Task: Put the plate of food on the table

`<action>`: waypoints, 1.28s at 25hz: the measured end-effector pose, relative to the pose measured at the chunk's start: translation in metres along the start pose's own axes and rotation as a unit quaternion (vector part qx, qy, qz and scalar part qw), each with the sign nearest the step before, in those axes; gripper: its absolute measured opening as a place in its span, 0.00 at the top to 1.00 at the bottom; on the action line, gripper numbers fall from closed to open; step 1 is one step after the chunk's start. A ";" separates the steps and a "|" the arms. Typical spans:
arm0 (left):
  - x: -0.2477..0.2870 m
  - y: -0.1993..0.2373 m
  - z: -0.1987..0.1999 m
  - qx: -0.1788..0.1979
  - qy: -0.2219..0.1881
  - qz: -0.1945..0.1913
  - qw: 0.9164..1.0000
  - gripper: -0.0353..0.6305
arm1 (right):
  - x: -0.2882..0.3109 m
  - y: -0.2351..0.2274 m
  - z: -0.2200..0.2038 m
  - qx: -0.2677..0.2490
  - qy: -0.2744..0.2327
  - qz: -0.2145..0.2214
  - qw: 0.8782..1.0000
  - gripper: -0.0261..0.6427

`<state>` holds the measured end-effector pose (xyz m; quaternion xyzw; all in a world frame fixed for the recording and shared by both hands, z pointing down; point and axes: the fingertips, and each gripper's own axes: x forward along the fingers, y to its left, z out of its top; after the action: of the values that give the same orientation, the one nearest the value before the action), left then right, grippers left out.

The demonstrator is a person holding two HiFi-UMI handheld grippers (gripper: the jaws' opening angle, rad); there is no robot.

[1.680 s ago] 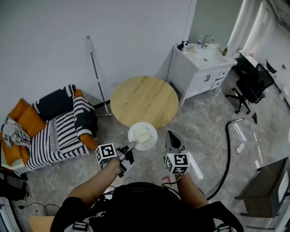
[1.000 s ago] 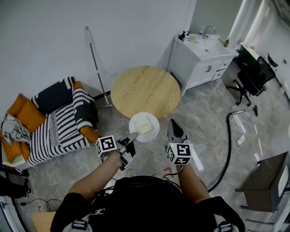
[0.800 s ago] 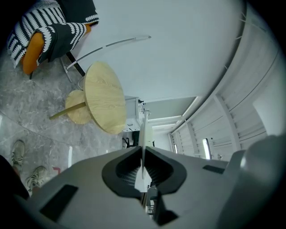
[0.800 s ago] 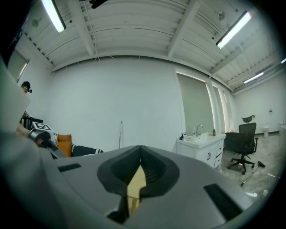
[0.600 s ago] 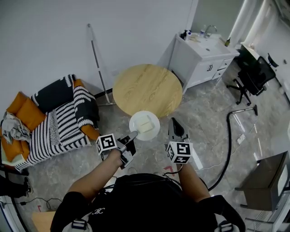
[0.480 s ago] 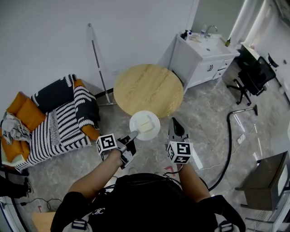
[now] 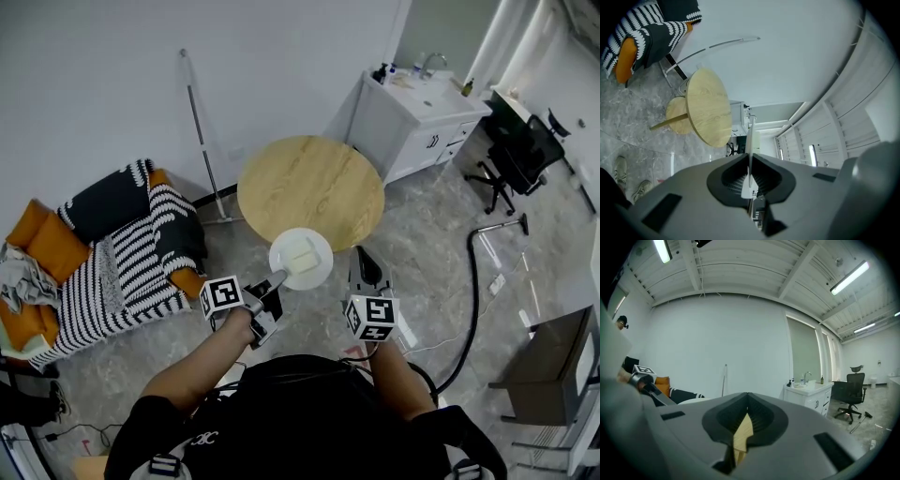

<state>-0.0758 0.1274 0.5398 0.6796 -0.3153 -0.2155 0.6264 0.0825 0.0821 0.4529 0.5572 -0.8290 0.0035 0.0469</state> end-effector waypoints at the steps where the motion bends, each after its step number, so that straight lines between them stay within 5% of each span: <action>1: 0.000 0.001 0.004 0.000 0.003 0.000 1.000 0.92 | 0.002 0.002 -0.001 0.000 0.001 -0.003 1.000 0.95; 23: 0.001 0.016 0.027 0.006 0.020 -0.002 1.000 0.92 | 0.013 -0.001 -0.029 0.020 0.020 -0.032 0.999 0.95; 32: 0.038 0.020 0.075 0.001 0.008 0.006 1.000 0.92 | 0.072 -0.024 -0.032 0.042 0.031 -0.024 0.998 0.95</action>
<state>-0.1041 0.0470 0.5539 0.6800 -0.3151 -0.2059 0.6292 0.0801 0.0079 0.4896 0.5780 -0.8127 0.0544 0.0499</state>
